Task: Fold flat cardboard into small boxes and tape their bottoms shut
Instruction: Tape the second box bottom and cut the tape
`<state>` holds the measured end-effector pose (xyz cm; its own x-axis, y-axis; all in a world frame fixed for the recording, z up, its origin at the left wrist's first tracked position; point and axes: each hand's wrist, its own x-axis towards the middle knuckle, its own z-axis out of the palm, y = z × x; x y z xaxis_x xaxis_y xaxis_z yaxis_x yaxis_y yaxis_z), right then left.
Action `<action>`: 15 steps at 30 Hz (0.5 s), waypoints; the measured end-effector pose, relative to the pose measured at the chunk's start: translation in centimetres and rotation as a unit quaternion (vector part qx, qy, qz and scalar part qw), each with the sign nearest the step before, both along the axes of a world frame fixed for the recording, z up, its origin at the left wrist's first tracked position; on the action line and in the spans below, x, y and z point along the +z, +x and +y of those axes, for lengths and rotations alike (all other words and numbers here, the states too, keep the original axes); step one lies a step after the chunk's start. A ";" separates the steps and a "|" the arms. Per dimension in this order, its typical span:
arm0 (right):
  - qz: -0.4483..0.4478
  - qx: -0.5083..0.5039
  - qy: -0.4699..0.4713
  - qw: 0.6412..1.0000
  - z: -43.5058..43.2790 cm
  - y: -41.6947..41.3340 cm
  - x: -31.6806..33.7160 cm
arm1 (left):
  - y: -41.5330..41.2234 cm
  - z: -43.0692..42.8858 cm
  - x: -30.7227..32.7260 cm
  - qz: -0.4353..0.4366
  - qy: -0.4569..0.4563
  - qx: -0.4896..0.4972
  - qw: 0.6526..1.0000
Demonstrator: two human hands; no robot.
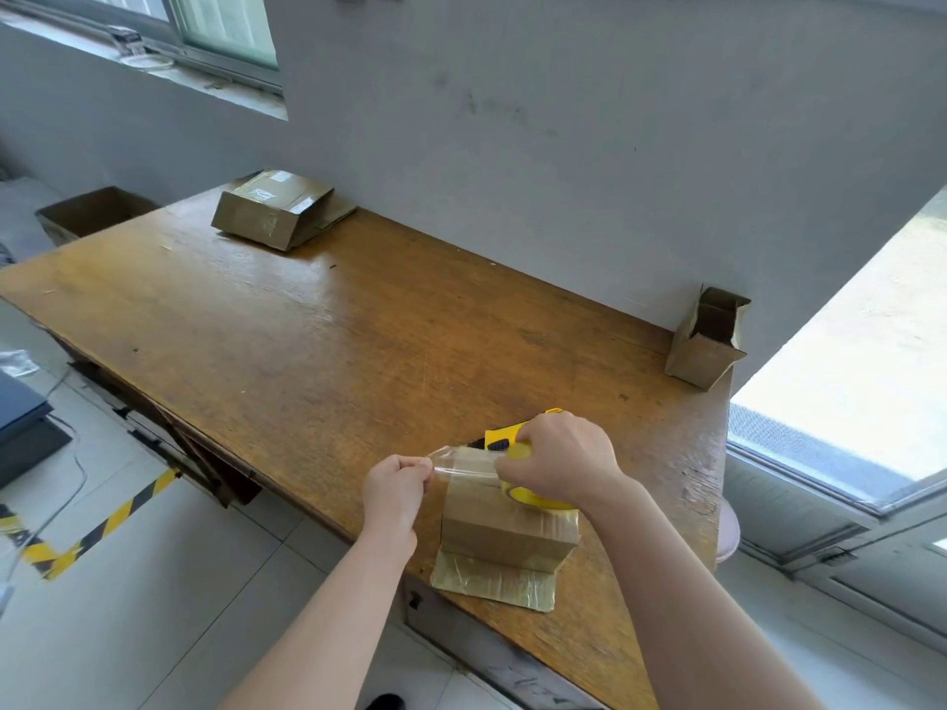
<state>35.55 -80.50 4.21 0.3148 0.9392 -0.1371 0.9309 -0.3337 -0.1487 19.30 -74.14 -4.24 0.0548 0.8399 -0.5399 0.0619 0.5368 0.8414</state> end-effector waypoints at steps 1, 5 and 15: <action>-0.009 0.003 -0.009 1.000 0.2 -0.4 0.1 | -0.1 -0.1 -0.1 0.005 -0.005 -0.002 1.000; -0.039 0.016 -0.041 0.998 1.3 -1.7 0.2 | -0.3 -0.2 -0.9 0.017 -0.021 -0.002 1.000; -0.030 0.005 -0.053 0.998 2.0 -2.0 0.3 | 0.5 -0.4 -2.3 -0.001 -0.093 -0.009 0.996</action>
<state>33.57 -78.52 4.46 0.3163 0.9234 -0.2173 0.9404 -0.3354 -0.0567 19.76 -74.54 -6.56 0.0706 0.7244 -0.6857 0.0708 0.6820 0.7279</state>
